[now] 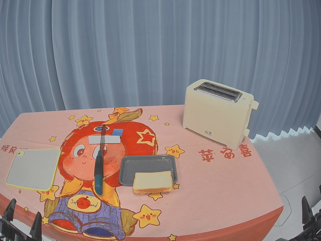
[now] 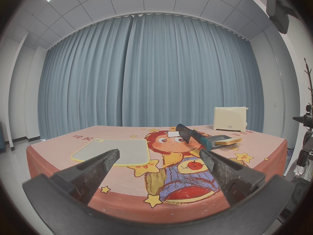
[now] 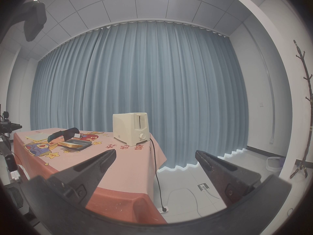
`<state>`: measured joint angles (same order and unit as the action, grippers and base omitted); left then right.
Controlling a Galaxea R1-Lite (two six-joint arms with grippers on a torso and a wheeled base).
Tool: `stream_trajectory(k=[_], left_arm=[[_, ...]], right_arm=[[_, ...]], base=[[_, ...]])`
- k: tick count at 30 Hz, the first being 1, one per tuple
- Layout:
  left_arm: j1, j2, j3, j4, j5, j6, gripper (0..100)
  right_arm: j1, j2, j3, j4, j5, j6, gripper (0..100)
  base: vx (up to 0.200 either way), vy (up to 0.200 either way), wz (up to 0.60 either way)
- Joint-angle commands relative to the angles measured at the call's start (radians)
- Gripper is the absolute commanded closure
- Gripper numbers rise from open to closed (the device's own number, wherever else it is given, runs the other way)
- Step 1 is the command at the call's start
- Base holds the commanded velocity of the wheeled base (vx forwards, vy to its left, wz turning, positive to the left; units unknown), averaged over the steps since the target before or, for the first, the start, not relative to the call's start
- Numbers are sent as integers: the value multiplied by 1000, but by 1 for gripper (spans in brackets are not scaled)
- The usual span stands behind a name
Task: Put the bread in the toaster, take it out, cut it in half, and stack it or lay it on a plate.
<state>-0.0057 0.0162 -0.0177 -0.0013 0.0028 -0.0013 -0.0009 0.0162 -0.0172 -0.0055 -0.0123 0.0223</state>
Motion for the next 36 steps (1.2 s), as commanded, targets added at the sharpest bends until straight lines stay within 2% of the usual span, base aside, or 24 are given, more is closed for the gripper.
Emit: stream_trajectory(k=[1, 21, 25, 36], left_arm=[[0, -2, 18, 0, 0, 0, 0], [0, -2, 18, 0, 0, 0, 0], [1, -2, 18, 0, 0, 0, 0], [0, -2, 18, 0, 0, 0, 0]], right_arm=[[1, -16, 17, -1, 0, -1, 0], [1, -16, 17, -7, 0, -1, 0], [1, -16, 16, -116, -11, -1, 0], [1, -16, 16, -96, -11, 1, 0]], base=[[0, 0, 0], [0, 0, 0], [0, 0, 0], [0, 0, 0]])
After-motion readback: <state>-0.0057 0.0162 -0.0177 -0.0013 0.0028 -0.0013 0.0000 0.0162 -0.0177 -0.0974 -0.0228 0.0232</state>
